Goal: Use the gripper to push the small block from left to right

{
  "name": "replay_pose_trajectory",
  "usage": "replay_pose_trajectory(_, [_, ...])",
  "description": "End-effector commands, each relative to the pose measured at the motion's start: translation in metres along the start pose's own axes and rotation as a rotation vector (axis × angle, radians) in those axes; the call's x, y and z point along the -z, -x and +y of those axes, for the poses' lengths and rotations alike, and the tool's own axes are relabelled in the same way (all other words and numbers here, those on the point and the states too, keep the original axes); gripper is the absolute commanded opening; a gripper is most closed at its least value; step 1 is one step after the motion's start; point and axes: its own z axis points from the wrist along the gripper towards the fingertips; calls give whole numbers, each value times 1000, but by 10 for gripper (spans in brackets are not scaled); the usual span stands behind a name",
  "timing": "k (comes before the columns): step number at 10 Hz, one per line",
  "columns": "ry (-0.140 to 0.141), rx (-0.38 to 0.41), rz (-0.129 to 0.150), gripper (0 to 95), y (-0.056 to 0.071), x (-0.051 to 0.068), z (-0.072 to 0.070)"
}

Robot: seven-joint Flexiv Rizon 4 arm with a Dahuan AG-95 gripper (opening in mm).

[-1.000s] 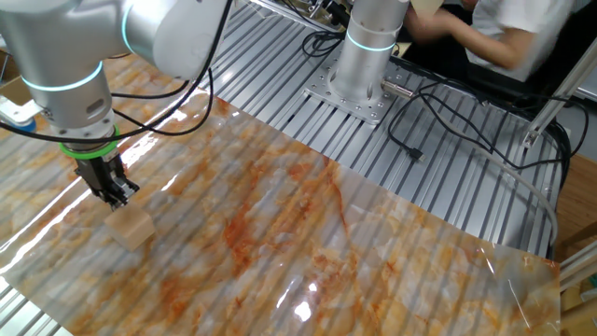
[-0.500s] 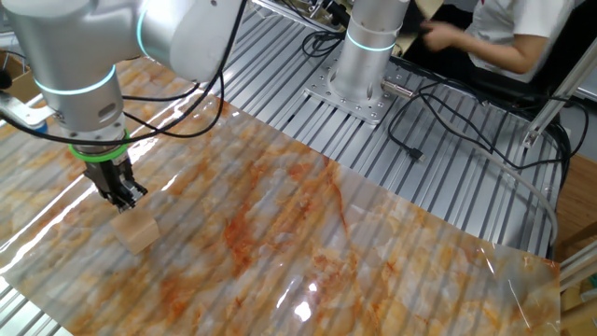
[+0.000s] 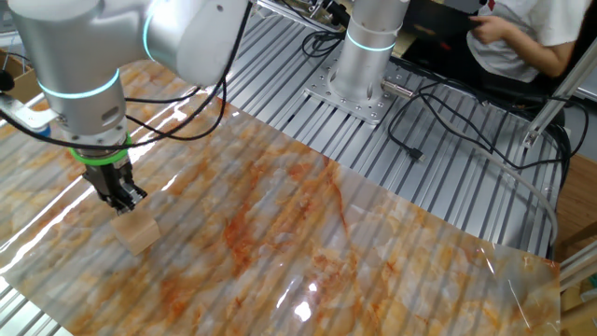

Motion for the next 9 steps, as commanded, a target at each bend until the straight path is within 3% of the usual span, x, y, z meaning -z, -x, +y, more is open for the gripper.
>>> replay_pose_trajectory(1, [12, -9, 6, 0, 5, 1, -1])
replay_pose_trajectory(4, [12, -45, 11, 0, 6, 0, 4])
replay_pose_trajectory(9, [8, -106, 9, 0, 0, 4, 27])
